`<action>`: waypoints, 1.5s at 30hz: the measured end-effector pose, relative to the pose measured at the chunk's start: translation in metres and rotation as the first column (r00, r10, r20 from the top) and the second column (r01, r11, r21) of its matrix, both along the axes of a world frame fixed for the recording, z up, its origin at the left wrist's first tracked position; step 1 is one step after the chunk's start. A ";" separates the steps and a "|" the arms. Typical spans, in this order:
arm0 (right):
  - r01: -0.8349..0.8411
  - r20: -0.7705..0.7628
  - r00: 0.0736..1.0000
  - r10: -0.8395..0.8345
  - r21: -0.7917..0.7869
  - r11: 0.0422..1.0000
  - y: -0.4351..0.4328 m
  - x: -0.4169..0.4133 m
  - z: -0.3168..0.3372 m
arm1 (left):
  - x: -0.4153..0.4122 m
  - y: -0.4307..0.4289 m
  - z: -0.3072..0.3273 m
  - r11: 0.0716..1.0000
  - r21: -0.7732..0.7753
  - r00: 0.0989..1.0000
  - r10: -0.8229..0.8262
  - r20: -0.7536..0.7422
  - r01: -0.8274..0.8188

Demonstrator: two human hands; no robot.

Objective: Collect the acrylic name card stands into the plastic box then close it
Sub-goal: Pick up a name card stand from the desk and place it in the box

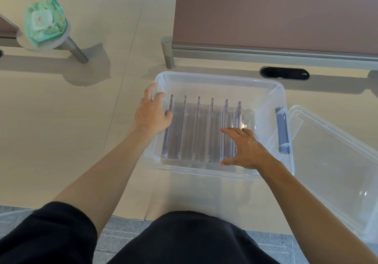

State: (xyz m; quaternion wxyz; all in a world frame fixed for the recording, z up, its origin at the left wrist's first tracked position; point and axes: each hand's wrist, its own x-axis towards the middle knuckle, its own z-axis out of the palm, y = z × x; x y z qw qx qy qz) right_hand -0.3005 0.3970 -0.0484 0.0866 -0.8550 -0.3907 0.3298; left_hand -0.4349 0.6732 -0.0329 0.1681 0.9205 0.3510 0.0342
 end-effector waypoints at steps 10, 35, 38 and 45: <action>-0.010 0.002 1.000 0.010 -0.001 1.000 -0.002 0.000 0.001 | 0.000 -0.001 0.002 1.000 0.009 0.999 -0.015 -0.031 0.015; 0.389 0.148 0.901 -0.407 0.137 0.911 -0.208 0.192 0.087 | 0.215 -0.258 0.053 0.884 -0.042 0.885 -0.466 0.012 0.466; 0.383 0.126 0.914 -0.387 0.053 0.922 -0.251 0.228 0.066 | 0.253 -0.305 0.042 0.849 -0.054 0.845 -0.529 -0.075 0.526; 0.324 0.115 0.945 -0.307 -0.185 0.928 -0.306 0.283 0.015 | 0.324 -0.365 0.002 0.770 -0.161 0.692 -0.629 -0.353 0.618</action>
